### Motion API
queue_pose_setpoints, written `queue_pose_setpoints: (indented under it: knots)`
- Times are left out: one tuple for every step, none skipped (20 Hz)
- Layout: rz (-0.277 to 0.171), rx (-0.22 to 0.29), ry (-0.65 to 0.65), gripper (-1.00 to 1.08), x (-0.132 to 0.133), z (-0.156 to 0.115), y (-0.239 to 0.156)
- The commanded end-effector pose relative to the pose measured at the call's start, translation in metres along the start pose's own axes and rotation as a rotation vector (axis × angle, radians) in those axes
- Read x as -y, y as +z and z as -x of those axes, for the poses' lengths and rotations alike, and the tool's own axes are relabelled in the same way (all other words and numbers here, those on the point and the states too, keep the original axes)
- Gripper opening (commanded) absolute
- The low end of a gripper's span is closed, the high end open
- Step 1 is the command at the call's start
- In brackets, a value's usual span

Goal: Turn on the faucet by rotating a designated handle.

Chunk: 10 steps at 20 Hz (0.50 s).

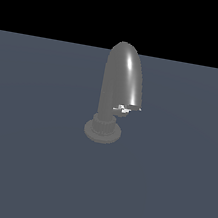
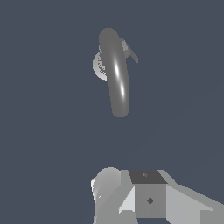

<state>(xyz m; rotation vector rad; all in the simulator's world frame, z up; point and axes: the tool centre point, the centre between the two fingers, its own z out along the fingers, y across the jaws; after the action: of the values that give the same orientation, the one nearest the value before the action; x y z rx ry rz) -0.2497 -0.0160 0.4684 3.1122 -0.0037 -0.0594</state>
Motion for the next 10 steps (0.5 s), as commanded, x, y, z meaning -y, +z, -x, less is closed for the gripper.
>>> queue_pose_setpoints:
  knots:
    - [0.0,0.0,0.0,-1.0,0.0,0.0,0.0]
    - [0.0,0.0,0.0,-1.0,0.0002,0.0001,-0.0001]
    - [-0.001,0.002,0.001,-1.0,0.0001,-0.0004,0.0]
    - [-0.001,0.004,0.003,-1.0,0.0003,-0.001,0.0]
    - [-0.002,0.006,0.005,-1.0,0.0005,-0.0017,0.0]
    - [-0.003,0.01,0.008,-1.0,0.0008,-0.0027,0.0]
    - [-0.005,0.015,0.011,-1.0,0.0012,-0.0039,0.0]
    - [-0.006,0.02,0.015,-1.0,0.0016,-0.0053,0.0]
    - [-0.008,0.026,0.02,-1.0,0.002,-0.007,0.0]
    - [-0.011,0.033,0.025,-1.0,0.0025,-0.0088,0.0]
